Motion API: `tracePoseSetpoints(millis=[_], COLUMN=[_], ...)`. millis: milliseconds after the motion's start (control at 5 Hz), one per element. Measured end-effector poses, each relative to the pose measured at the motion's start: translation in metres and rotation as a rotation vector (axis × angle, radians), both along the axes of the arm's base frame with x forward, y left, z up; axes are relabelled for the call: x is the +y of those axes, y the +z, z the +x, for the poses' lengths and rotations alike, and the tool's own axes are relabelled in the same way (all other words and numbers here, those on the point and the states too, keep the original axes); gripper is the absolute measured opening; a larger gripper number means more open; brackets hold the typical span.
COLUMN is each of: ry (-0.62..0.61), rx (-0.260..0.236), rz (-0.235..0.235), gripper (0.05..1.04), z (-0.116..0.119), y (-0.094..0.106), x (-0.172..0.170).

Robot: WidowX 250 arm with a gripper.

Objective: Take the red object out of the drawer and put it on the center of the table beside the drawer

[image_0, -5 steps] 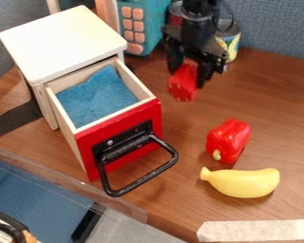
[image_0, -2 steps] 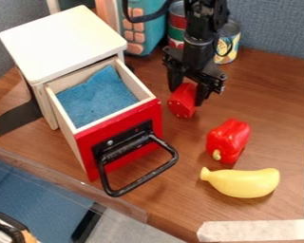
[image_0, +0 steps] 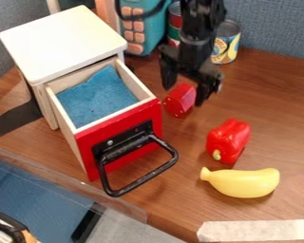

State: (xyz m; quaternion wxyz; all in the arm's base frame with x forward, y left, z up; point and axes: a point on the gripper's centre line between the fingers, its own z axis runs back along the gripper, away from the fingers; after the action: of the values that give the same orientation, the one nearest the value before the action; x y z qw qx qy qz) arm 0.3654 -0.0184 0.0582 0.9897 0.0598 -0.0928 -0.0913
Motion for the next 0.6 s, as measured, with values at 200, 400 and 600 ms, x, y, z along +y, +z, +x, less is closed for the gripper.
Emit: tracePoseSetpoints(millis=[200,400,600], ry=[0.004,0.028,0.05], rx=[-0.046,-0.118,-0.135], rz=[-0.026,-0.066,-0.092], gripper=[1.003,1.001,1.001], z=[-0.01,-0.025,-0.05], y=[0.031,0.068,0.088], x=[0.001,0.008,0.02])
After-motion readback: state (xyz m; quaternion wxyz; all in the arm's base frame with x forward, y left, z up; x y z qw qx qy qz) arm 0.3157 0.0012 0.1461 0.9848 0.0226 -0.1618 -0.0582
